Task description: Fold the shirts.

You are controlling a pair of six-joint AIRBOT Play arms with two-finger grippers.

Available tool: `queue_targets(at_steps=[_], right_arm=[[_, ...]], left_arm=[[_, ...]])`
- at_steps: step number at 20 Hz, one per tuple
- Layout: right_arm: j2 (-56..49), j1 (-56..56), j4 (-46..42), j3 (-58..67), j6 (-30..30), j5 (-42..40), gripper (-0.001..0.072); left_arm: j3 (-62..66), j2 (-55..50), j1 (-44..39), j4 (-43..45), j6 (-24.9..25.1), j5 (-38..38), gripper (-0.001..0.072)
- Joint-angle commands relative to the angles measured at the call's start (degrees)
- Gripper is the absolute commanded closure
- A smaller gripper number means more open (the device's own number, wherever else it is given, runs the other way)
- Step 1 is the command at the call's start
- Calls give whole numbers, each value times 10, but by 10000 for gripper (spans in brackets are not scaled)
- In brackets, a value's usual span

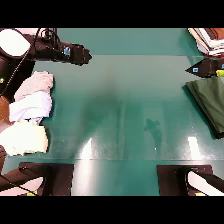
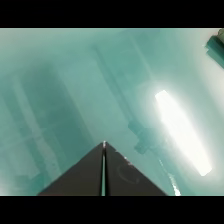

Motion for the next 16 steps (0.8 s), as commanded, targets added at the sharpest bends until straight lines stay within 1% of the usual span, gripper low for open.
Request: queue_targets(at_steps=[1, 13, 14, 15, 16], right_arm=[[0, 1, 0, 0, 0, 0, 698], [0, 1, 0, 0, 0, 0, 699], [0, 1, 0, 0, 0, 0, 699], [0, 1, 0, 0, 0, 0, 699], [0, 1, 1, 0, 0, 0, 699]], left_arm=[[0, 0, 0, 0, 0, 0, 685], [0, 0, 0, -3, -2, 3, 685], [0, 0, 0, 7, 7, 9, 684], [0, 0, 3, 40, 20, 17, 683], [0, 0, 3, 109, 14, 19, 598]])
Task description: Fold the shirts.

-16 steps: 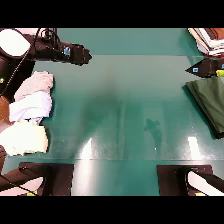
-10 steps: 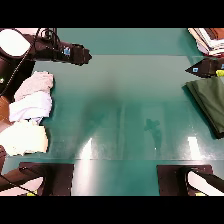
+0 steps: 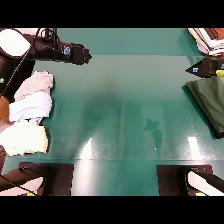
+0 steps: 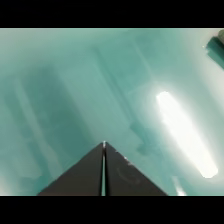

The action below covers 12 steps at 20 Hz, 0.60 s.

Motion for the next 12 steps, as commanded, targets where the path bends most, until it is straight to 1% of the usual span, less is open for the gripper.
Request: queue_targets(at_steps=[1, 2, 3, 4, 5, 6, 9, 12], right_arm=[[0, 0, 0, 1, 0, 0, 699], [0, 0, 0, 1, 0, 0, 699], [0, 0, 0, 1, 0, 0, 699], [0, 1, 1, 1, 0, 0, 699], [0, 1, 1, 1, 0, 0, 699], [0, 0, 1, 1, 0, 0, 699], [0, 1, 1, 1, 0, -1, 699], [0, 1, 1, 1, 0, -2, 699]], left_arm=[[0, 0, 2, 171, -20, 8, 246], [0, -3, 2, 268, -70, 5, 82], [-2, -7, 2, 374, -113, -3, 84], [-3, -11, 10, 445, -142, -12, 84], [-4, -21, 30, 469, -157, -18, 84], [-7, -31, 56, 467, -160, -23, 84], [-43, -71, 142, 463, -191, -21, 84], [-80, -124, 215, 416, -194, 5, 84]])
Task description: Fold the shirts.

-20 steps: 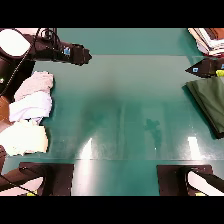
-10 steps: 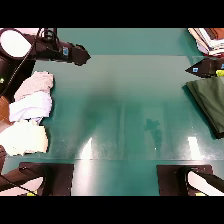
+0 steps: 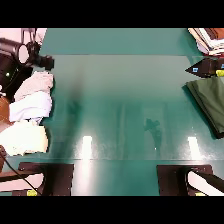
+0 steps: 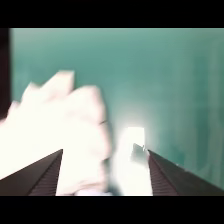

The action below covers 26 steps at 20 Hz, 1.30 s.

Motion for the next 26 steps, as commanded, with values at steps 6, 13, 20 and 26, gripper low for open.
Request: queue_targets(at_steps=[6, 13, 20, 26], right_arm=[[0, 0, 0, 0, 1, -6, 698], [-7, 1, 0, 0, 0, -14, 699], [-10, 0, 4, 25, 0, -28, 699], [-10, 0, 4, 171, 0, -56, 699]], left_arm=[[-30, -117, 120, -43, -21, 22, 85], [-29, -115, 120, -42, -21, 2, 684], [19, -21, 120, -63, -17, -13, 685], [213, 174, 62, -90, 42, -83, 686]])
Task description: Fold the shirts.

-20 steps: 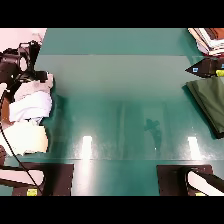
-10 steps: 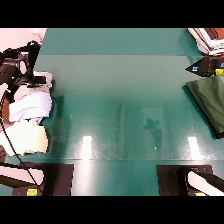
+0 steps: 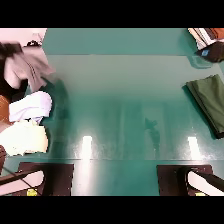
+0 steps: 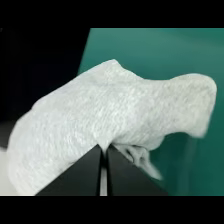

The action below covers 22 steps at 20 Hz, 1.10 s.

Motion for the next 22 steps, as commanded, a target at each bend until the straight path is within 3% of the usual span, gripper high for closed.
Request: queue_targets(at_steps=[1, 4, 9, 13, 14, 15, 16, 19, 22], right_arm=[[0, 0, 0, 73, 0, -13, 699], [0, 0, 0, 109, 0, -13, 699], [0, 1, 0, 111, 0, 0, 699], [1, 1, 0, 111, 0, 19, 698], [1, 1, 0, 111, 0, 23, 699], [1, 0, 0, 111, 0, 27, 699], [1, 1, 0, 111, 0, 31, 699], [1, 0, 0, 111, 0, 45, 699], [1, 1, 0, 111, 0, 50, 698]], left_arm=[[98, 102, -54, -11, 33, -54, 687], [114, 145, -146, -11, 31, -97, 687], [37, 107, -303, -49, 13, -216, 686], [-132, 73, -379, -212, 15, -128, 682], [-172, 67, -391, -235, 20, -90, 516], [-205, 62, -398, -243, 19, -53, 192], [-225, 57, -398, -240, 20, -28, 85], [-230, 51, -362, -169, 19, -12, 85], [-231, 36, -281, -168, 19, -13, 86]])
